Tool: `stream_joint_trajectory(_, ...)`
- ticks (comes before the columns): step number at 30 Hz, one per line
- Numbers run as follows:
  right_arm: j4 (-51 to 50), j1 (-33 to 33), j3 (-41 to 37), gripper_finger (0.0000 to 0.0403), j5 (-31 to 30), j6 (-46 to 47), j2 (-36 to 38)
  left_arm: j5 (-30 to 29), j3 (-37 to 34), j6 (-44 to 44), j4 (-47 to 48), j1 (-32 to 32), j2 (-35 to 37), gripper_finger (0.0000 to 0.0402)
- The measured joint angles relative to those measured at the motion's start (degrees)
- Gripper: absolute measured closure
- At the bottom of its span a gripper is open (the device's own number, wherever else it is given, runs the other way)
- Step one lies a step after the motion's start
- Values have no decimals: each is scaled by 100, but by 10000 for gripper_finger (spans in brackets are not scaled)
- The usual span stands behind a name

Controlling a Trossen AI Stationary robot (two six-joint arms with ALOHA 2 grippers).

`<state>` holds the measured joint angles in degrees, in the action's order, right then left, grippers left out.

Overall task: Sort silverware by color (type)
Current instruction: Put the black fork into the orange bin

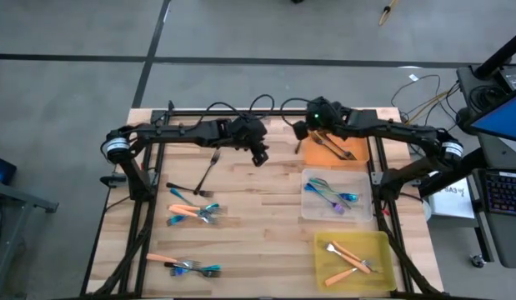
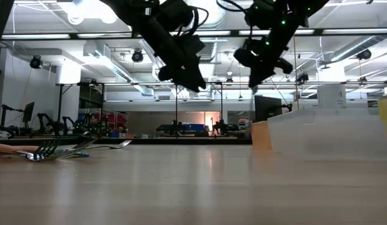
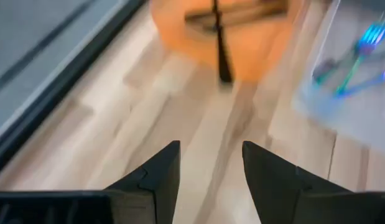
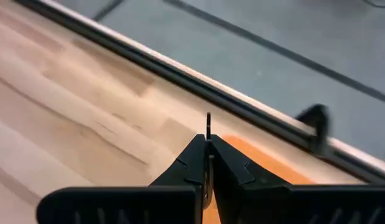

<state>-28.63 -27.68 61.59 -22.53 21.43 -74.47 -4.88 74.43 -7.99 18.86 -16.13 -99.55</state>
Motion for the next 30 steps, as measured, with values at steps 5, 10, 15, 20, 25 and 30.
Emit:
stream_joint_trajectory(5,110,-288,0,395,0,-322,515,0,-24,2,281,58,0,246)
stream_joint_trajectory(10,-335,-531,4,395,3,-934,1004,0,-24,-6,281,66,0,246)
stream_joint_trajectory(15,-1075,-710,4,395,-17,-1688,1330,-5,-24,-23,281,66,0,246)
stream_joint_trajectory(20,-1727,-723,4,394,-140,-2345,1105,-31,-28,-154,282,71,0,246)
stream_joint_trajectory(25,-2133,-708,6,394,-769,-3368,611,-40,-31,-197,362,73,0,246)
stream_joint_trajectory(30,-2783,-710,187,394,-1497,-3650,122,-55,-31,-197,724,71,0,246)
